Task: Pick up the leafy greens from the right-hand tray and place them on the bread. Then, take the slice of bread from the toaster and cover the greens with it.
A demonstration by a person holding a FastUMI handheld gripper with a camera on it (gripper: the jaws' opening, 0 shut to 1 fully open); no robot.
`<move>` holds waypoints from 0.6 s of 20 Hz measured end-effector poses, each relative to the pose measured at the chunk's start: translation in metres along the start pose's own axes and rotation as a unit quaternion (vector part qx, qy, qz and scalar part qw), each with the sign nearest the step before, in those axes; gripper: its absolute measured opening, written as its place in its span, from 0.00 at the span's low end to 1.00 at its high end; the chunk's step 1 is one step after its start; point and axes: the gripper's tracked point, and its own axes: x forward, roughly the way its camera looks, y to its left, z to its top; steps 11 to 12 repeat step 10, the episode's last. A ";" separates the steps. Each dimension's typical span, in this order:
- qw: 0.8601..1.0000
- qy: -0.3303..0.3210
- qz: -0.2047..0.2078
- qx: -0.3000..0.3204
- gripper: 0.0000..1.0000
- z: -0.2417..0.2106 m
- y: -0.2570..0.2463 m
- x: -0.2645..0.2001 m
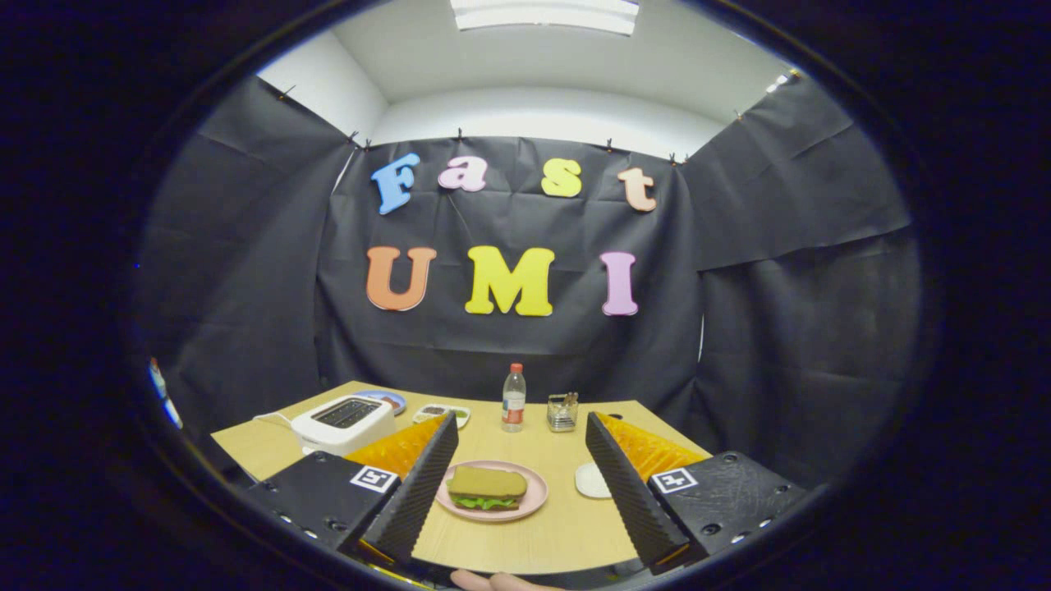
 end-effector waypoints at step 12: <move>0.998 -0.048 -0.009 0.042 0.96 0.027 -0.024 -0.065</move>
